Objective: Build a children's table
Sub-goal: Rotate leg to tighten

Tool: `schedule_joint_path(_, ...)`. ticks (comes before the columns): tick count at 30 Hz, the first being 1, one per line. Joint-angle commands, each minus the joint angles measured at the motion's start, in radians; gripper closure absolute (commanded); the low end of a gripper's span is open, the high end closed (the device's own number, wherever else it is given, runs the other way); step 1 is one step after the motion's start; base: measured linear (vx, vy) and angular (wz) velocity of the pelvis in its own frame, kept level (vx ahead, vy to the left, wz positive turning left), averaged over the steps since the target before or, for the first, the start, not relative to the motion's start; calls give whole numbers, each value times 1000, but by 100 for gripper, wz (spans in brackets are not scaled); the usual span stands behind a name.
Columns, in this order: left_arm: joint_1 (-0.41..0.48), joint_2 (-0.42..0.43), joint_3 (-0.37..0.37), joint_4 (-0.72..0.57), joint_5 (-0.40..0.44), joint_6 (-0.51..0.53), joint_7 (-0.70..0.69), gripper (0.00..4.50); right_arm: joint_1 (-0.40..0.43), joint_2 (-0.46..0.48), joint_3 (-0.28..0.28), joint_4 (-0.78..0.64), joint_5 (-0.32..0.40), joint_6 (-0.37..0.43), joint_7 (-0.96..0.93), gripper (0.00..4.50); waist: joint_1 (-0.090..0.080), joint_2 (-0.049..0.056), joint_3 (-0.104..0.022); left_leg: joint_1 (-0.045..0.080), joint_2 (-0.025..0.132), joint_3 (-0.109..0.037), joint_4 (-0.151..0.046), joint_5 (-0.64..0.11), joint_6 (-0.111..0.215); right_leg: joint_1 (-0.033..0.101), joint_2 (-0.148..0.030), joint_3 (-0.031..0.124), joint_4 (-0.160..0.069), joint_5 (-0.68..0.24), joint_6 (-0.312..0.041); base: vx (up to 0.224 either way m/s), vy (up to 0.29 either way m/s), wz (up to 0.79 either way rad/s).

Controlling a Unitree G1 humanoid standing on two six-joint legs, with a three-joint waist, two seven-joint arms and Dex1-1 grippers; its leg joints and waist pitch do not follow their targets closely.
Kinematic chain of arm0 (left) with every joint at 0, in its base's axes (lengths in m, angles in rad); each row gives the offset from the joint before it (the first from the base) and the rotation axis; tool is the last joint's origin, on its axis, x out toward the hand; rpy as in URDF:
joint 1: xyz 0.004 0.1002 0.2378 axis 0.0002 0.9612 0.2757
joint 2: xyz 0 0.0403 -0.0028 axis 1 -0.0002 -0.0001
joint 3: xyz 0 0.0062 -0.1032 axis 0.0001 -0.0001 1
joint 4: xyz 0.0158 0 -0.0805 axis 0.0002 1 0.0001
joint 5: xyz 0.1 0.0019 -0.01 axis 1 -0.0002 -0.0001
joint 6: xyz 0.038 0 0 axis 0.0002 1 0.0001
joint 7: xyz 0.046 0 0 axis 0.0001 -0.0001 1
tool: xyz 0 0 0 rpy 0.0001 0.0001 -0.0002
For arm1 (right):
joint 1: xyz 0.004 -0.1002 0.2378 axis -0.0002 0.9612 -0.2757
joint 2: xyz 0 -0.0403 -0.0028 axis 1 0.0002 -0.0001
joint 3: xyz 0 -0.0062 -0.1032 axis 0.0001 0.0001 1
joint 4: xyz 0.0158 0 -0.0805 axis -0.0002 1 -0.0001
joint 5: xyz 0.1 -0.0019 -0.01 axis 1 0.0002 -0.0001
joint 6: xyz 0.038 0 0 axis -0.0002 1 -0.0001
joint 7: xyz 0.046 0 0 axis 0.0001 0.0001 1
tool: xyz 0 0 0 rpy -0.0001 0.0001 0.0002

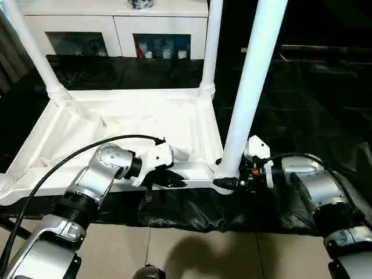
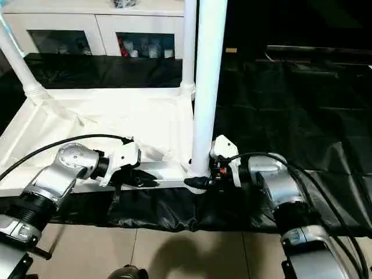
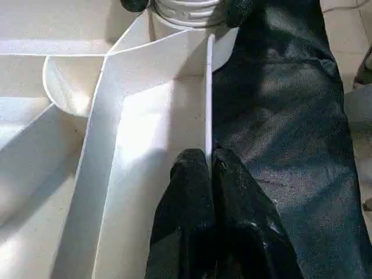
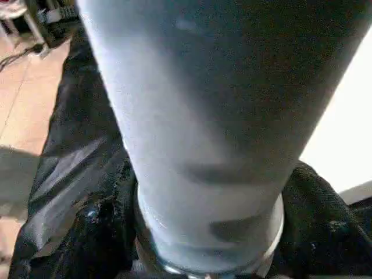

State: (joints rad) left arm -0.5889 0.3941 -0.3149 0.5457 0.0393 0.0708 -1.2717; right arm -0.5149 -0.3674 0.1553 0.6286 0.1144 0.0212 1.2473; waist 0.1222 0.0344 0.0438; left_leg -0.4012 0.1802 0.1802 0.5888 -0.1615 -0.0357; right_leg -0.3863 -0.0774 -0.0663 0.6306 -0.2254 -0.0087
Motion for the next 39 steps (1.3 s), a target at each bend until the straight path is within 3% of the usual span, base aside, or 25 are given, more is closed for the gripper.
schedule_joint_path(1, -33, -69, 3, 12, 31, 48, 155, 450, 17, 82, 8, -10, -6, 21, -148, 176, -2, -10, -58, 29, 62, -19, -68, -196, 66, 33, -81, 47, -75, -80, -257, 0, 0, 0)
schedule_joint_path(3, -38, -95, 4, 21, 50, 81, 223, 450, 24, 105, -10, 4, -28, 20, -254, 176, -9, -10, -54, 36, 61, -22, -76, -255, 28, 32, -84, 48, -85, -166, -248, 0, 0, 0)
schedule_joint_path(4, -42, -149, 7, 20, 62, 124, 306, 450, 34, 152, -36, 28, -52, 20, -413, 176, -13, -10, -50, 36, 61, -23, -80, -284, 7, 33, -86, 50, -91, -221, -232, 0, 0, 0)
schedule_joint_path(6, -43, -152, 7, 20, 63, 126, 311, 450, 34, 155, -38, 30, -53, 21, -422, 177, -16, -13, -49, 40, 57, -26, -83, -325, -11, 33, -88, 50, -99, -293, -207, 0, 0, 0)
schedule_joint_path(7, -47, -206, 5, 21, 80, 154, 393, 450, 32, 206, -75, 59, -58, 44, -570, 177, -18, -5, -50, 41, 59, -27, -85, -327, -17, 30, -88, 53, -99, -292, -198, 0, 0, 0)
schedule_joint_path(10, -37, -302, -17, 1, 94, 183, 466, 450, 16, 293, -108, 92, -79, 64, -767, 177, -24, -8, -49, 46, 58, -27, -90, -350, -34, 26, -86, 55, -103, -293, -189, 0, 0, 0)
schedule_joint_path(12, -29, -324, -24, -10, 94, 185, 471, 450, 13, 321, -126, 85, -60, 65, -787, 177, -22, -4, -51, 46, 57, -28, -88, -348, -27, 29, -88, 55, -107, -281, -181, 0, 0, 0)
schedule_joint_path(14, -25, -332, -31, -17, 101, 177, 473, 450, 17, 332, -129, 67, -55, 39, -787, 107, -21, -7, -56, 40, 56, -26, -86, -301, -8, 35, -85, 55, -102, -196, -181, 0, 0, 0)
schedule_joint_path(15, -24, -332, -34, -20, 103, 177, 471, 450, 19, 333, -128, 61, -59, 31, -790, 107, -21, -8, -57, 38, 55, -25, -85, -286, -1, 36, -84, 54, -100, -171, -184, 0, 0, 0)
schedule_joint_path(16, -21, -324, -36, -24, 106, 167, 466, 450, 25, 331, -132, 48, -43, 33, -767, 101, -20, -4, -58, 36, 54, -24, -83, -262, 12, 37, -84, 54, -97, -133, -191, 0, 0, 0)
schedule_joint_path(20, -5, -271, -30, -45, 95, 108, 408, 450, 38, 269, -106, 26, -71, -8, -707, 62, -18, -7, -61, 32, 54, -23, -79, -217, 38, 43, -83, 50, -93, -78, -198, 0, 0, 0)
schedule_joint_path(24, 22, -204, -29, -85, 74, 109, 307, 450, 59, 188, -77, -19, -40, -31, -508, 60, -17, -11, -66, 30, 54, -22, -73, -171, 70, 51, -81, 46, -83, 9, -217, 0, 0, 0)
schedule_joint_path(25, 32, -175, -35, -95, 71, 91, 269, 450, 69, 156, -61, -41, -26, -36, -419, 60, -18, -9, -67, 26, 53, -21, -68, -132, 95, 51, -79, 45, -76, 66, -229, 0, 0, 0)
schedule_joint_path(28, 37, -138, -32, -97, 57, 67, 214, 450, 77, 107, -36, -72, -6, -37, -290, 60, -14, -6, -66, 26, 56, -18, -64, -133, 116, 48, -76, 42, -74, 76, -243, 0, 0, 0)
schedule_joint_path(30, 36, -112, -28, -95, 44, 52, 168, 450, 76, 79, -24, -88, 11, -31, -209, 60, -13, -6, -65, 27, 57, -17, -64, -148, 114, 46, -77, 42, -76, 53, -247, 0, 0, 0)
schedule_joint_path(32, 28, -84, -27, -87, 35, 35, 126, 450, 68, 54, -10, -98, 26, -24, -129, 60, -7, -2, -62, 31, 62, -18, -70, -193, 94, 43, -77, 43, -82, -31, -247, 0, 0, 0)
schedule_joint_path(39, -6, -29, -38, -51, 31, -6, 37, 450, 42, 12, 54, -93, 14, -10, 35, 105, -4, -5, -63, 32, 61, -18, -71, -200, 73, 43, -79, 44, -78, -25, -258, 0, 0, 0)
